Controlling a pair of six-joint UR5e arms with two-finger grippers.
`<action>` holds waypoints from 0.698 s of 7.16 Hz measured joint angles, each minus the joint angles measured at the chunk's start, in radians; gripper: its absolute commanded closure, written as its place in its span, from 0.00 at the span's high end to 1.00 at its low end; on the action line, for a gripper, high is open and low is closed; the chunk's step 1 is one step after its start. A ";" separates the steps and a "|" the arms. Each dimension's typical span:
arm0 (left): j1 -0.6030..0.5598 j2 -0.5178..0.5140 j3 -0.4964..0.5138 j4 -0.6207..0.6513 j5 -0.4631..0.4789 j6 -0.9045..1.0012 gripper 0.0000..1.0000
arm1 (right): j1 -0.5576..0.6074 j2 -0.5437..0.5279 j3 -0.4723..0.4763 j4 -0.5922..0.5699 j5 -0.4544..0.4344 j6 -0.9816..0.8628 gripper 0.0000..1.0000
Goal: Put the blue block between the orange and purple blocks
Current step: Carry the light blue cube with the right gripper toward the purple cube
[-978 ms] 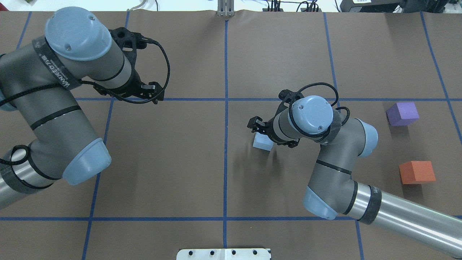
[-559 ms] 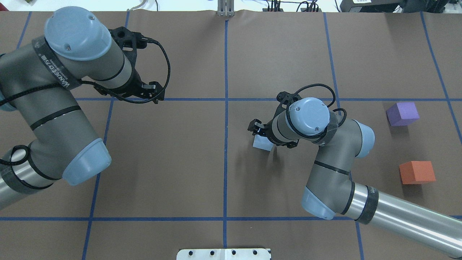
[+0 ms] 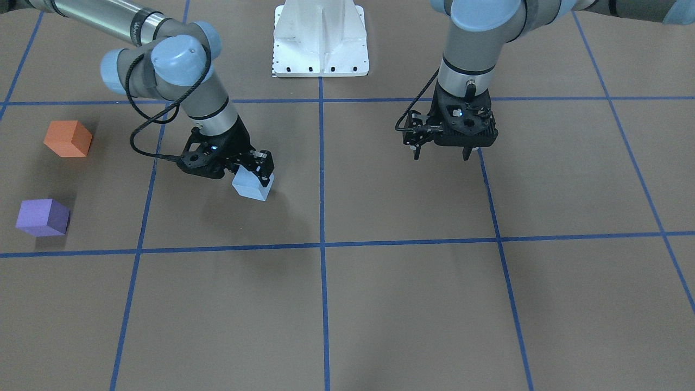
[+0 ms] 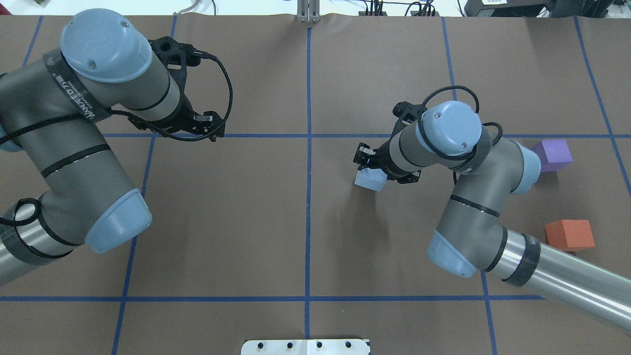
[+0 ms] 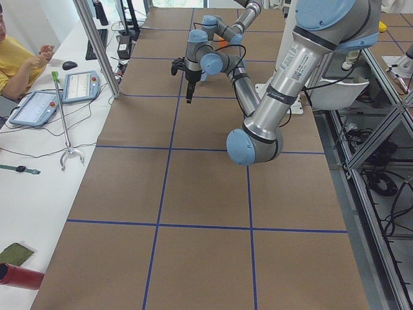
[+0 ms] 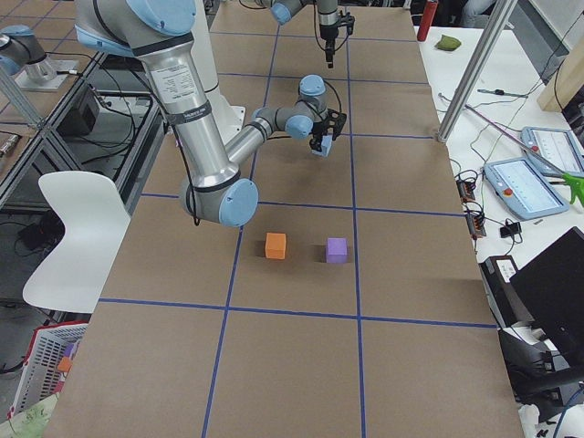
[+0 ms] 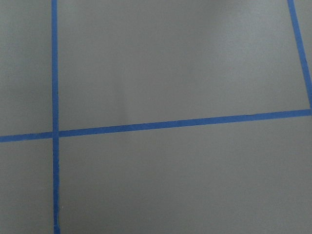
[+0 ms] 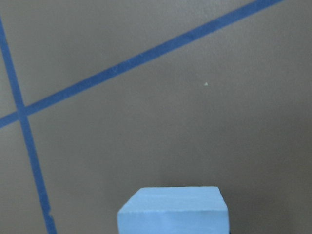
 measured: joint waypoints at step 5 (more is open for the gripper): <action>0.001 -0.004 -0.005 0.000 0.000 -0.048 1.00 | 0.297 -0.440 0.118 0.022 0.237 -0.476 0.00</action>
